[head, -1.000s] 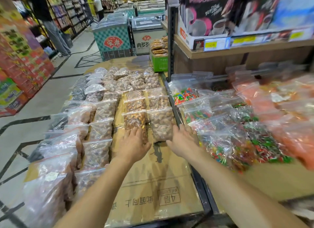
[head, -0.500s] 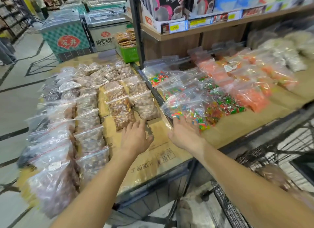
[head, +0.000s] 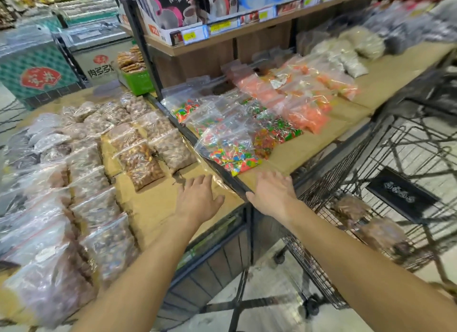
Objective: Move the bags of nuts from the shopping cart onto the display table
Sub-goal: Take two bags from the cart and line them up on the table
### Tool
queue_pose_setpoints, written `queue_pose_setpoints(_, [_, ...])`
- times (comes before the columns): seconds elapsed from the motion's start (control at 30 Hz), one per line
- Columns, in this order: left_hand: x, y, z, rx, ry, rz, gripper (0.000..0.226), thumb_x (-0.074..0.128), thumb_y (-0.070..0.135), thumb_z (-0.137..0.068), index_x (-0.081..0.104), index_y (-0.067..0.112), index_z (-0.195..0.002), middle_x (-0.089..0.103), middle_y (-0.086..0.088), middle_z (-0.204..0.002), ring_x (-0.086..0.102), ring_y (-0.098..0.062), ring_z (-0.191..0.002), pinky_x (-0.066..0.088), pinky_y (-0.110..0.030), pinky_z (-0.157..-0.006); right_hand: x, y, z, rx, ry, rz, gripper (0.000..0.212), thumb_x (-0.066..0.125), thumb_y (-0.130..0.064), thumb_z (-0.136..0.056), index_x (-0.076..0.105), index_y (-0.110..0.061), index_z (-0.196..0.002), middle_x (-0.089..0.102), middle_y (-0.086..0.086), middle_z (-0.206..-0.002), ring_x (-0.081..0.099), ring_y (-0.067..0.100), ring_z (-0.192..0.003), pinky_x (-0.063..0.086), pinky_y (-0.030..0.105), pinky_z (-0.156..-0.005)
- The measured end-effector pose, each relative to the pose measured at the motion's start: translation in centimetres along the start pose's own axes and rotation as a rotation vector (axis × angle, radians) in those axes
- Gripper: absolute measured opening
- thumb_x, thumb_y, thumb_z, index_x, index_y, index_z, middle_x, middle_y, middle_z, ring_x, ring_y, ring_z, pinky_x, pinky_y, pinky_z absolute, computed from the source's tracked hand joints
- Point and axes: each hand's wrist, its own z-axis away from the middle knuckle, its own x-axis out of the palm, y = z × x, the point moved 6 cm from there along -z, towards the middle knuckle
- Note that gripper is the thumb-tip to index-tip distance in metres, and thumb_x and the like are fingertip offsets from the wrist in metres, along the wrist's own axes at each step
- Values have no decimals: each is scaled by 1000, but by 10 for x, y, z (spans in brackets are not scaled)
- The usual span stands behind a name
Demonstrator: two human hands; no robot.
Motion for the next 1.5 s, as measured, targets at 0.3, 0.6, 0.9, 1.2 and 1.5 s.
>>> queue_pose_setpoints(0.3, [17, 139, -16, 137, -60, -53, 75, 49, 59, -103, 32, 17, -163, 37, -7, -168, 32, -33, -155, 28, -49, -126, 21, 139, 36, 156, -19, -82, 72, 45, -55, -107, 31, -10, -162, 38, 16, -162, 37, 42, -147, 33, 57, -119])
queue_pose_setpoints(0.6, [44, 273, -28, 309, -93, -74, 75, 52, 56, -103, 32, 15, -163, 41, -11, -164, 35, -34, -153, 31, -55, -124, 43, 261, 70, 303, -11, -178, 67, 48, -54, -106, 40, -12, -158, 44, 16, -158, 41, 38, -147, 33, 59, -122])
queue_pose_setpoints(0.9, [80, 364, -56, 457, -151, -131, 77, 52, 57, -103, 31, 14, -164, 35, -9, -169, 29, -35, -157, 28, -53, -126, 63, 339, 86, 434, -32, -279, 69, 51, -49, -106, 34, -14, -164, 33, 15, -168, 32, 37, -154, 24, 60, -128])
queue_pose_setpoints(1.2, [127, 438, -129, 616, -234, -188, 74, 52, 55, -103, 35, 14, -161, 38, -9, -167, 33, -33, -154, 30, -54, -125, 103, 409, 34, 616, -103, -316, 80, 52, -57, -103, 26, -16, -166, 31, 17, -170, 28, 41, -157, 25, 63, -127])
queue_pose_setpoints(1.5, [193, 495, -210, 784, -369, -242, 64, 55, 54, -99, 49, 13, -148, 52, -10, -152, 45, -34, -144, 37, -54, -120, 148, 452, -20, 802, -169, -453, 89, 54, -59, -102, 18, -10, -168, 17, 18, -175, 18, 42, -160, 20, 61, -128])
